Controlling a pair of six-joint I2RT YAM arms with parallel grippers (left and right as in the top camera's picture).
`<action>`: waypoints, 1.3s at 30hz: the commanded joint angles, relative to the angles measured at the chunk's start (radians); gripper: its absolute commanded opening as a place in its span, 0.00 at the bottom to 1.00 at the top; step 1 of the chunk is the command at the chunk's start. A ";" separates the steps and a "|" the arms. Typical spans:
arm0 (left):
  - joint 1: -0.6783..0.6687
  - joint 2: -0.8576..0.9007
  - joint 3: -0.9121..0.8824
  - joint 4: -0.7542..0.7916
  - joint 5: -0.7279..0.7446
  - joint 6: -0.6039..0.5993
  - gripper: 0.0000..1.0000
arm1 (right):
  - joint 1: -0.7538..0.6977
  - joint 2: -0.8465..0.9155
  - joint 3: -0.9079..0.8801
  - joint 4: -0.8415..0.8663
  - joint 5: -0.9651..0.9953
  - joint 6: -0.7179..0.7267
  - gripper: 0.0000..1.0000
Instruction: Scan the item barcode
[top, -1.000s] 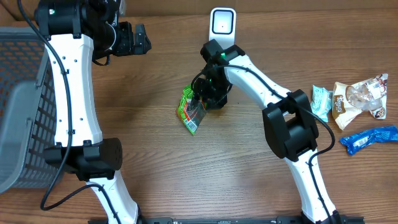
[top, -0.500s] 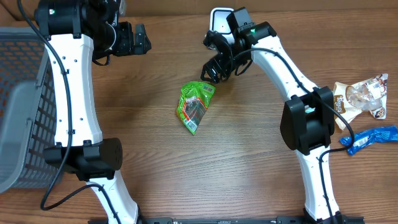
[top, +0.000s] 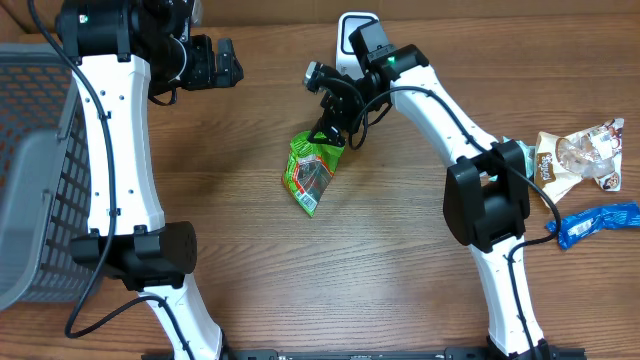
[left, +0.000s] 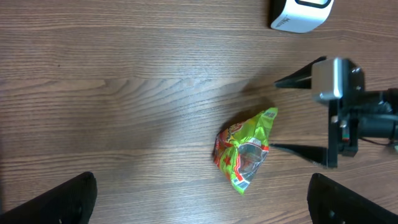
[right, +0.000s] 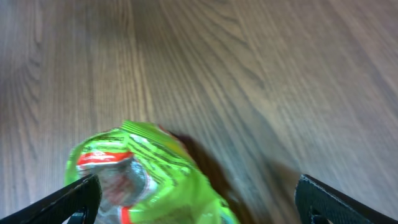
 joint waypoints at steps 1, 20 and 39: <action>-0.007 -0.005 -0.002 0.002 -0.002 -0.014 1.00 | 0.019 0.044 -0.005 -0.004 -0.026 -0.020 1.00; -0.007 -0.005 -0.002 0.002 -0.002 -0.014 1.00 | 0.018 0.070 -0.002 -0.178 0.018 0.401 0.43; -0.007 -0.005 -0.002 0.002 -0.002 -0.014 1.00 | 0.094 0.079 -0.008 -0.393 0.152 0.690 0.89</action>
